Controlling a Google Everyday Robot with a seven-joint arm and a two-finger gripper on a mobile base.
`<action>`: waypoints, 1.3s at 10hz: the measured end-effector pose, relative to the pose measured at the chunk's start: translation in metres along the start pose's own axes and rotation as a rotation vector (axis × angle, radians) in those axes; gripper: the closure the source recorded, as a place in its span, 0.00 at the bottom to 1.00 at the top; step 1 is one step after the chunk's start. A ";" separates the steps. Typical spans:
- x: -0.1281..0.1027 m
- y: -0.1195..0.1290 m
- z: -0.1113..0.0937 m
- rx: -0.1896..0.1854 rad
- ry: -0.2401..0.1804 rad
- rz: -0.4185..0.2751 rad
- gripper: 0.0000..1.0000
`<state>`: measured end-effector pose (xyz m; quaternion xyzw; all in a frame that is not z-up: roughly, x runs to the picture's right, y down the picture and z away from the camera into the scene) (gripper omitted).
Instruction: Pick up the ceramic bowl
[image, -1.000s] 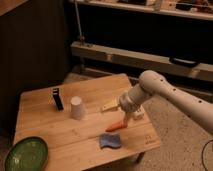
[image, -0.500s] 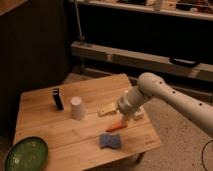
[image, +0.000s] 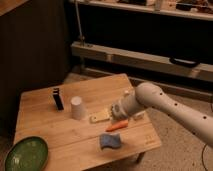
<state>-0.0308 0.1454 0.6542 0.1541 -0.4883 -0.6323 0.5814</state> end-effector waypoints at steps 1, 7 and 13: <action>0.000 -0.001 -0.001 0.005 0.008 -0.004 0.20; 0.001 -0.002 0.000 0.006 0.006 -0.006 0.20; 0.009 0.007 -0.020 -0.065 0.021 -0.052 0.20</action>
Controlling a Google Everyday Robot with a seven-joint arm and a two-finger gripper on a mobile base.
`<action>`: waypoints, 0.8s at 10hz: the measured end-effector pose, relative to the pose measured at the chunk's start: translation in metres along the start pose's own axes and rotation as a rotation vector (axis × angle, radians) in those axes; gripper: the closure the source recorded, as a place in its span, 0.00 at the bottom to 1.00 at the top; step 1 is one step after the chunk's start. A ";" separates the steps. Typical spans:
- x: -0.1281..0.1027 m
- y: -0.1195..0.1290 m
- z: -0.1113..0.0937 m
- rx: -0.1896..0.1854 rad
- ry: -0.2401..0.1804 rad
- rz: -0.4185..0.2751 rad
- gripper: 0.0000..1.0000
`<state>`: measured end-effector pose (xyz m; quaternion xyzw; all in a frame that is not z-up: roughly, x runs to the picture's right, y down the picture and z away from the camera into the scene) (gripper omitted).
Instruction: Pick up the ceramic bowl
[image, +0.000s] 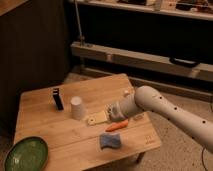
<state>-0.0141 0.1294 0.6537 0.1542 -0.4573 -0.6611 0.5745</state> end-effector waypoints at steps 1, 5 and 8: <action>0.009 0.006 -0.009 -0.024 -0.004 -0.027 0.20; 0.074 0.004 -0.047 -0.093 -0.077 -0.189 0.20; 0.087 -0.020 -0.026 -0.083 -0.134 -0.262 0.20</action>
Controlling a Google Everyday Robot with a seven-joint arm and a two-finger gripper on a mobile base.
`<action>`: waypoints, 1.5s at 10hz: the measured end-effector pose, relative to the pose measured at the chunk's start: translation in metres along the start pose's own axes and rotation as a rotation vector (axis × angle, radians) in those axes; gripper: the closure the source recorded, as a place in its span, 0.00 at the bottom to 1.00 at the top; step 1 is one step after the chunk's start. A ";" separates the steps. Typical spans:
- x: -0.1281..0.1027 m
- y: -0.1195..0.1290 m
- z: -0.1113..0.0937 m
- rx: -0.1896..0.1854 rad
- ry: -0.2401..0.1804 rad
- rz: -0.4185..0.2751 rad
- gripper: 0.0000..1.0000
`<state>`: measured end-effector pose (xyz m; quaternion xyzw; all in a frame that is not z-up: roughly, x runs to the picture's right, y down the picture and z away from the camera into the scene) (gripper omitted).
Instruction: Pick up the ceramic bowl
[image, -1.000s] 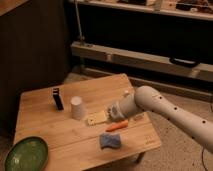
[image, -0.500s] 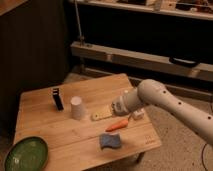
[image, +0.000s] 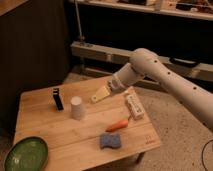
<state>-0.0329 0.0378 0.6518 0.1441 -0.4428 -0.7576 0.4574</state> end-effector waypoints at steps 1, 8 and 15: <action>0.004 -0.016 0.014 0.006 -0.017 -0.018 0.20; 0.060 -0.129 0.148 0.153 -0.194 -0.093 0.20; 0.036 -0.111 0.237 0.265 -0.301 -0.072 0.20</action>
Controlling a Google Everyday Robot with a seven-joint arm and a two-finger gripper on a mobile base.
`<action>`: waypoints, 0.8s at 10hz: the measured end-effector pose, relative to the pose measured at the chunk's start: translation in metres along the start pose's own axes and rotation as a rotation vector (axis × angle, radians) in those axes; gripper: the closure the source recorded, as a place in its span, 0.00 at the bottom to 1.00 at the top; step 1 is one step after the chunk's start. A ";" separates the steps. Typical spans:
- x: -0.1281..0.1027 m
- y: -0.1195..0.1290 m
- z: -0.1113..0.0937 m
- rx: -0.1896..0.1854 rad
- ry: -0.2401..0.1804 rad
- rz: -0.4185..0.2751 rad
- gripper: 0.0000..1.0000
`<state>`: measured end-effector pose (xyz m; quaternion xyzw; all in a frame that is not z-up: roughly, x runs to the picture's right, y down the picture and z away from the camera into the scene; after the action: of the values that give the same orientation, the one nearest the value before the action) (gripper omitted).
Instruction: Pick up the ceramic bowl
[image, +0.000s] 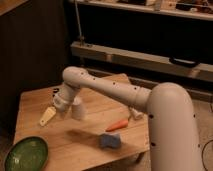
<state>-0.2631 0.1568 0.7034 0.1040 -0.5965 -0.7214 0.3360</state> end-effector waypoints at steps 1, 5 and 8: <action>-0.001 0.001 0.004 0.001 0.008 0.004 0.20; 0.000 -0.011 0.033 -0.019 0.031 0.038 0.20; 0.006 0.005 0.047 0.100 0.046 0.079 0.20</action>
<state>-0.2918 0.1900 0.7217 0.1133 -0.6277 -0.6742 0.3722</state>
